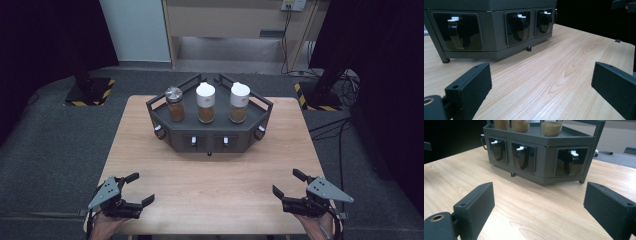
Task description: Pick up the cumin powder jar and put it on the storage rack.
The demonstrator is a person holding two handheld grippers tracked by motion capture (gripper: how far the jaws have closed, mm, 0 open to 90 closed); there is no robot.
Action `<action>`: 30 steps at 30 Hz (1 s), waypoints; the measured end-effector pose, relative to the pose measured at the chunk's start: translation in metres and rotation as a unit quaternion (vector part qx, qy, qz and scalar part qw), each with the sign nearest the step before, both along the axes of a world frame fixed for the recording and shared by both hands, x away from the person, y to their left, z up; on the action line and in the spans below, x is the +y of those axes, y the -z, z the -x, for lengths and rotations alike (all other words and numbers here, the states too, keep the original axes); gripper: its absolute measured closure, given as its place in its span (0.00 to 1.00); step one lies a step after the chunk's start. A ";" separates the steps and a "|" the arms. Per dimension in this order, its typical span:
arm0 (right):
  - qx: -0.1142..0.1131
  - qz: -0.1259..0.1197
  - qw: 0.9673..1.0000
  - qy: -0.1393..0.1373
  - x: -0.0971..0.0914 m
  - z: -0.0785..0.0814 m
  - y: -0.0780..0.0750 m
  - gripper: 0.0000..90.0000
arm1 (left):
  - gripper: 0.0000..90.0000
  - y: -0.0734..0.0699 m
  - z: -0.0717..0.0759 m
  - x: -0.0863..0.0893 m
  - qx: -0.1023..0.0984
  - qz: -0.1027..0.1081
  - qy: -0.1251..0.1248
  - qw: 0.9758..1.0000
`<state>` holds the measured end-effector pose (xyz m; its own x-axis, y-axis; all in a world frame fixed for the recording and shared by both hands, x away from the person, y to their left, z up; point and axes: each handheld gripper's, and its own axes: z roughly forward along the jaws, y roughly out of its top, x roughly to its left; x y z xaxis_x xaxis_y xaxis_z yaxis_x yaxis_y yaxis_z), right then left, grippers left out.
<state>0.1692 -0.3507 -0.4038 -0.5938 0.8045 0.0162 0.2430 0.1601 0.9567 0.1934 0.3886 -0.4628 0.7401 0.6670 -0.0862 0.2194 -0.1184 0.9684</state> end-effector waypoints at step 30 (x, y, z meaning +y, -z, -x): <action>-0.004 -0.018 1.000 0.024 -0.010 0.003 0.027 0.11 | 0.03 0.003 0.002 0.005 -0.012 0.013 -0.007 1.000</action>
